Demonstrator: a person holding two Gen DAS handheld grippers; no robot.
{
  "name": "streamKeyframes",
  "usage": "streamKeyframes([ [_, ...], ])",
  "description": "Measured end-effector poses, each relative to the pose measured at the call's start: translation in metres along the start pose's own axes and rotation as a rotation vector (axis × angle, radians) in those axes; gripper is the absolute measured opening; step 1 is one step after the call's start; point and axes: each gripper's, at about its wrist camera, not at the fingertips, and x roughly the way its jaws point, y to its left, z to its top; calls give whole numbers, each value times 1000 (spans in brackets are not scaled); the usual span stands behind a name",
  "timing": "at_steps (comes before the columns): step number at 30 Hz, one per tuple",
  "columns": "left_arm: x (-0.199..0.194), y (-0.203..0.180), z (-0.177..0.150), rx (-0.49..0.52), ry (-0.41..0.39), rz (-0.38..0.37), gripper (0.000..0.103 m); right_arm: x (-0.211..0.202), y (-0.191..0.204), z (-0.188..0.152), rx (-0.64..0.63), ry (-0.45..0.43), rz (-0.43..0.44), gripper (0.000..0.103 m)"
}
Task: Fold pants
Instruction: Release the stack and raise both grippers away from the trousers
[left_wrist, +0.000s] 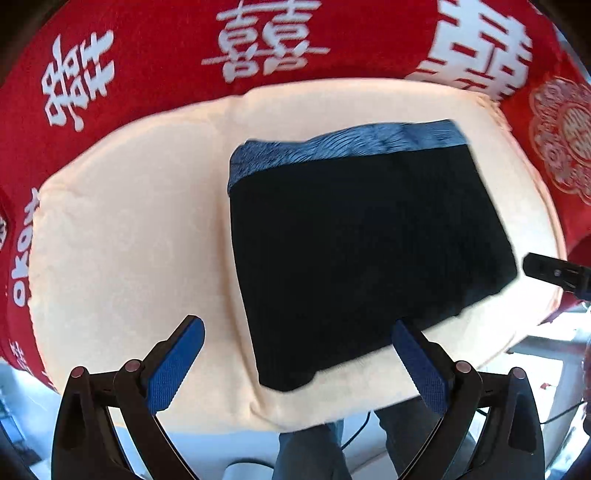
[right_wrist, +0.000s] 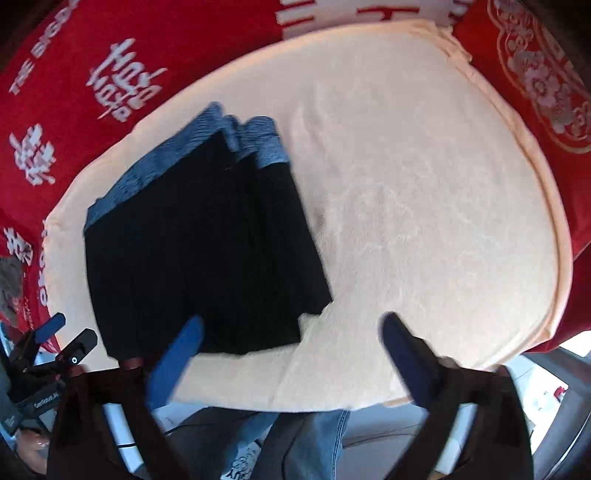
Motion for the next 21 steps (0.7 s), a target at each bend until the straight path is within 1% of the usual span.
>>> streamKeyframes([
  [1,-10,-2,-3,12,-15,-1,102,-7,7,-5,-20,-17,-10,103],
  [4,-30,-5,-8,42,-34,3,102,-23,23,-16,-41,-29,-27,103],
  [9,-61,-2,-20,73,-43,-1,102,-45,36,-32,-5,-29,-31,103],
  [11,-73,-7,-24,95,-48,13,102,-56,41,-39,19,-39,-26,103],
  [15,-91,-5,-25,126,-64,-9,102,-75,49,-50,56,-50,-1,103],
  [16,-96,-4,-26,132,-64,-11,102,-80,51,-53,67,-50,16,103],
  [19,-105,-2,-28,135,-71,-16,102,-91,57,-58,84,-48,47,103],
  [21,-108,0,-28,135,-72,-16,102,-98,61,-59,82,-63,69,103],
])
